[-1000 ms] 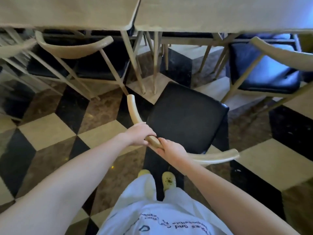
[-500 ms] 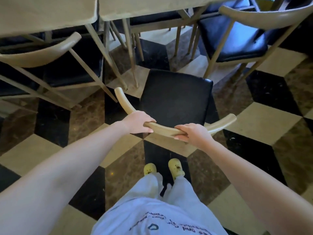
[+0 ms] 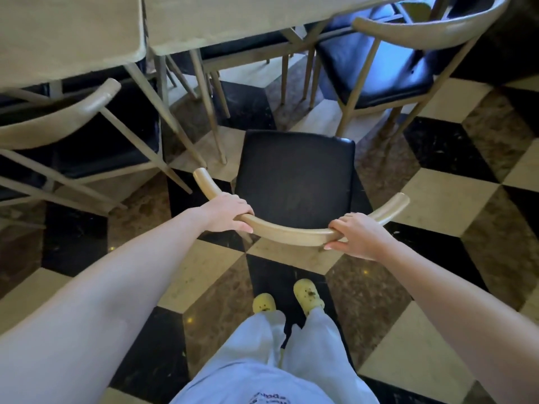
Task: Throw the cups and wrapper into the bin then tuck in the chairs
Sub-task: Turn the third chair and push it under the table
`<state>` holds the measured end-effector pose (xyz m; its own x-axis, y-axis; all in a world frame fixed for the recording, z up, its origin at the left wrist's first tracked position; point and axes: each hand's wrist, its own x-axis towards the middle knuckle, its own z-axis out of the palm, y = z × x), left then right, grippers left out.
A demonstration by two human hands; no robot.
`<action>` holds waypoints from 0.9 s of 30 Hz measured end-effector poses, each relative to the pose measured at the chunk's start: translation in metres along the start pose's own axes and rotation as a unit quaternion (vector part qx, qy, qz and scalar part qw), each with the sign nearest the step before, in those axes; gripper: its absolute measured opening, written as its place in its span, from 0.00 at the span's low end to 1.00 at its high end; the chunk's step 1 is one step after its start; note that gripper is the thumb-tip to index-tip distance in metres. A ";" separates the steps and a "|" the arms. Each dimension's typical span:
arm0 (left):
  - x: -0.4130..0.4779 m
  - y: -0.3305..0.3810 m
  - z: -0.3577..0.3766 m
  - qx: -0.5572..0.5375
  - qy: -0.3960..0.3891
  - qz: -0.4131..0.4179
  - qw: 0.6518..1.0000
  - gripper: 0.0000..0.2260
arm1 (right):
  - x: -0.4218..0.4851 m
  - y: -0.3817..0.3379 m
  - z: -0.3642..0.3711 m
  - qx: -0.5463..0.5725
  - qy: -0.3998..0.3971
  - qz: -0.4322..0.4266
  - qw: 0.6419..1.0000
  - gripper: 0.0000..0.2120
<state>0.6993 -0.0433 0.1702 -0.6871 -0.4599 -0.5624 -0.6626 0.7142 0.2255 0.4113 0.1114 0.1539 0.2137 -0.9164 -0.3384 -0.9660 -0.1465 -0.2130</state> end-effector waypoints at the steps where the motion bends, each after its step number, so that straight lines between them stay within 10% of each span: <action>1: 0.000 -0.002 0.001 -0.002 0.004 0.003 1.000 0.18 | 0.001 -0.001 -0.001 -0.014 -0.009 -0.005 1.000 0.25; 27: 0.022 -0.097 -0.032 -0.181 0.081 -0.056 0.979 0.15 | 0.120 -0.001 -0.081 -0.095 0.016 -0.061 0.993 0.22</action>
<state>0.7391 -0.1396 0.1609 -0.6236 -0.6224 -0.4729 -0.7780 0.4348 0.4536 0.4258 -0.0288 0.1882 0.3288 -0.8983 -0.2915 -0.9439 -0.3222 -0.0720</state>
